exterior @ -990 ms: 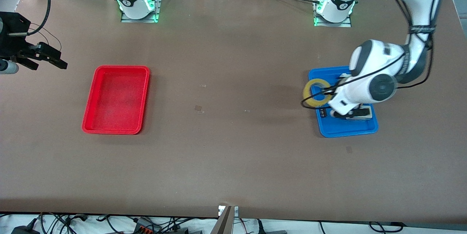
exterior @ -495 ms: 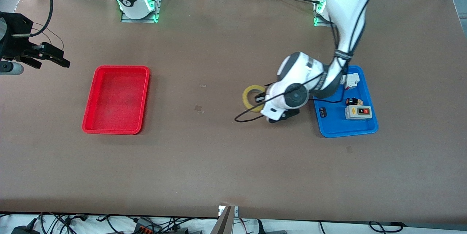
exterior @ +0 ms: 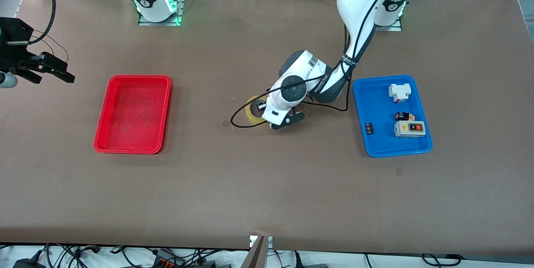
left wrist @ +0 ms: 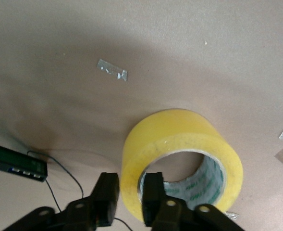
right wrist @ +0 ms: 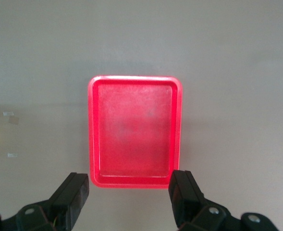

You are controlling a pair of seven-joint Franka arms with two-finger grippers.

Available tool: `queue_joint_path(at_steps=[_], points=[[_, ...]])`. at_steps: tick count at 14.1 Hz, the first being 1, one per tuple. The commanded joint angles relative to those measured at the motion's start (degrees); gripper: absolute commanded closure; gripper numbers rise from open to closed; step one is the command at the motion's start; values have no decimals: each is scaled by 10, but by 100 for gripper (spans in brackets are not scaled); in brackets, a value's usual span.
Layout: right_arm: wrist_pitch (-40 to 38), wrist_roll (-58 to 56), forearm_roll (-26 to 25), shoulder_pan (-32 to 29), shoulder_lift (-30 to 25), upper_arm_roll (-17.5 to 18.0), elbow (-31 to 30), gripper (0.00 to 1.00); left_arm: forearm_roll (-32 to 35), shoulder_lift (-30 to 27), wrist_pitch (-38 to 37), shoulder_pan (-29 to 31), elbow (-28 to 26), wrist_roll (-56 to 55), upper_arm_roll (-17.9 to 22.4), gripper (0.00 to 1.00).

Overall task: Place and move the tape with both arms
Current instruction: 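Carry the tape roll off the blue tray and set it on the table, then withdraw the left gripper while the right gripper reaches toward the tape roll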

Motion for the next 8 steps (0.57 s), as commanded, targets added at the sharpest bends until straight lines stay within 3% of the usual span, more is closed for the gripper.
queue_joint_path(at_steps=[1, 6, 8], points=[[5, -1, 2, -2, 3, 1, 2, 0, 3, -34, -37, 13, 15, -3, 12, 0], [5, -11, -1, 11, 33, 6, 1, 0, 59, -127, -191, 100, 5, 11, 15, 0], [1, -12, -2, 11, 41, 6, -1, 0, 68, -159, -227, 141, -16, 82, 16, 0]])
